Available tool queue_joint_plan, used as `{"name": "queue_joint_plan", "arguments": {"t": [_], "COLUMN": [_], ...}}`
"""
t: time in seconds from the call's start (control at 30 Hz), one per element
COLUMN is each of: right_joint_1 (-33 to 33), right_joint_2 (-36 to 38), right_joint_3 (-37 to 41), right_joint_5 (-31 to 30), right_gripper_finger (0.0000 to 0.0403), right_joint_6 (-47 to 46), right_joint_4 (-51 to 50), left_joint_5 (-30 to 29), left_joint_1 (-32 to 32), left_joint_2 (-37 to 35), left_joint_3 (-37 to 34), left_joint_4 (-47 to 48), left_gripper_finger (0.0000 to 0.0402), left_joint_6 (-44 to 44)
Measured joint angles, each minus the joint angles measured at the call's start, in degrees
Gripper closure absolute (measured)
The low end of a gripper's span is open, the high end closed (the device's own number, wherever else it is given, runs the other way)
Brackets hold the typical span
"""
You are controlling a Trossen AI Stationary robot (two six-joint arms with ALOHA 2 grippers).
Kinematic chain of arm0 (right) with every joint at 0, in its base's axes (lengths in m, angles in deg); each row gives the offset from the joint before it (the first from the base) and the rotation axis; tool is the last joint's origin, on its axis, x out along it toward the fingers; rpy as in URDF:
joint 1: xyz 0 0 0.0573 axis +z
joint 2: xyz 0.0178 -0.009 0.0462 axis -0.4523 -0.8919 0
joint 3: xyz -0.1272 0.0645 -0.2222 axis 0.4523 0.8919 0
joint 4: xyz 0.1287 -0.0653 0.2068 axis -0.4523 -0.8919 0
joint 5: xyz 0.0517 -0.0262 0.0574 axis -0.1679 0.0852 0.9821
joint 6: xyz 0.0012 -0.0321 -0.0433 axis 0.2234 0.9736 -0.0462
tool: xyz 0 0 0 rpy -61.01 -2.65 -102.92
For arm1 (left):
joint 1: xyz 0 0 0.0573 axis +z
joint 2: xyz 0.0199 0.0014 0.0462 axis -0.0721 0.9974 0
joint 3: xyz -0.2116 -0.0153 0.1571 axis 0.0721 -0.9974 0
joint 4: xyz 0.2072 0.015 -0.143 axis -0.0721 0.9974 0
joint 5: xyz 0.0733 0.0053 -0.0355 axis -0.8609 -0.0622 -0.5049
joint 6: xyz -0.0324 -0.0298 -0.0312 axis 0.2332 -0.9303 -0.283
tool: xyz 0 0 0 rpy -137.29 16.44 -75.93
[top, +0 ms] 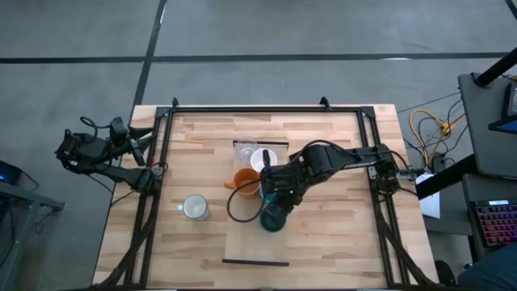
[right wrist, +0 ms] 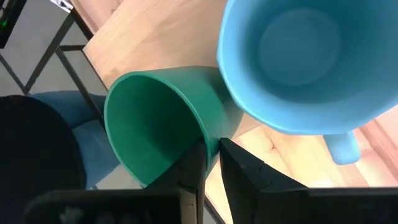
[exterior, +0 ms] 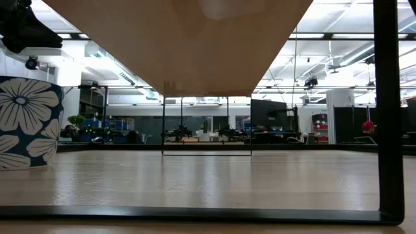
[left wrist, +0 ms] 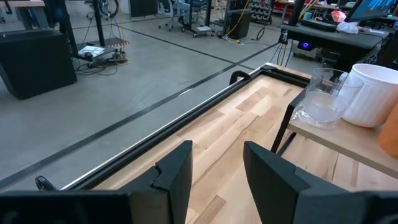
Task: Stack small to large cups/mugs on shelf
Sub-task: Put the green cup on the shelf, then put the white and blue mug on the shelf
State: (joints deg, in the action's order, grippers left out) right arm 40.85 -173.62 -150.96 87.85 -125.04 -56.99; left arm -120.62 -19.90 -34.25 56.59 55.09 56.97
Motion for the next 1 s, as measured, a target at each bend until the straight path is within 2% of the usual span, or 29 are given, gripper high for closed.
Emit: {"name": "queue_joint_plan", "arguments": {"t": [1.0], "right_joint_1": [-0.01], "right_joint_2": [0.0], "right_joint_3": [0.0], "right_joint_5": [1.58], "right_gripper_finger": [0.0362], "right_joint_6": [1.7], "right_joint_4": [2.99], "left_joint_5": [0.02], "left_joint_1": [0.0], "left_joint_2": [0.02], "left_joint_3": [-0.04], "left_joint_4": [0.0], "left_gripper_finger": [0.0272], "left_joint_6": [0.0]}}
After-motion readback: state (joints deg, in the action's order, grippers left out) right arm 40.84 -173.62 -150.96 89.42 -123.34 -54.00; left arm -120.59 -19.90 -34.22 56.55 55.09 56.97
